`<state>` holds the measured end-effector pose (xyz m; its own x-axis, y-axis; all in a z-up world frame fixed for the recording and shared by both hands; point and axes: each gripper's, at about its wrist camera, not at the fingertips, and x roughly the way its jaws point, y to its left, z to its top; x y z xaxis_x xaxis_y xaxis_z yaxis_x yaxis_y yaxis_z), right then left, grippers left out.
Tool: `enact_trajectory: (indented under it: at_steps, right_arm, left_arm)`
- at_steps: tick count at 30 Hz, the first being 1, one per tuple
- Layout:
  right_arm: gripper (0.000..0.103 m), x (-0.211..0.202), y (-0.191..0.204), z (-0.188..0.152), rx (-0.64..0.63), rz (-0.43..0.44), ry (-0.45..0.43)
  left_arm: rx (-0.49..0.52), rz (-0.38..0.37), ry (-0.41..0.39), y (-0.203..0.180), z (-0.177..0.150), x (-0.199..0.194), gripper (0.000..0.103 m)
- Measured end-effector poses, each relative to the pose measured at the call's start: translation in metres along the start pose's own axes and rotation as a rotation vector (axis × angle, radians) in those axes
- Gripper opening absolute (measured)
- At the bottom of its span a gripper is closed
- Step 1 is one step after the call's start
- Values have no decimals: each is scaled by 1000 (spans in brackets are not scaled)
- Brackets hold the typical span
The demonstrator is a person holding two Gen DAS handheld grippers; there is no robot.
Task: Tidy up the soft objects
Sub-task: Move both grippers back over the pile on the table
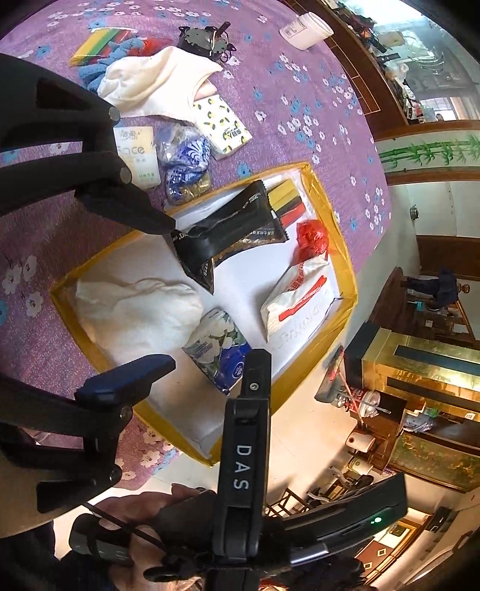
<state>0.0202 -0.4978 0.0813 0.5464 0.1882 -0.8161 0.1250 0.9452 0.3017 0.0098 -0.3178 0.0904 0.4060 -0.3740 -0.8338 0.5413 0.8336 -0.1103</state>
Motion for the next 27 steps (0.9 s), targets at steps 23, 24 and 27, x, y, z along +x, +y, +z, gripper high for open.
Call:
enact_trajectory:
  at_steps: [23,24,27]
  right_arm:
    - [82,5,38,8,-57,95,8]
    - [82,6,43,8,-67,100,12]
    - [82,12,68,9,-111,134,30]
  left_arm:
    - [-131,47,-62,40,-2,-36,67]
    - [-148,54,-66,48,-6,-39,67]
    - [-189,70,-71,64,-14,-46,67]
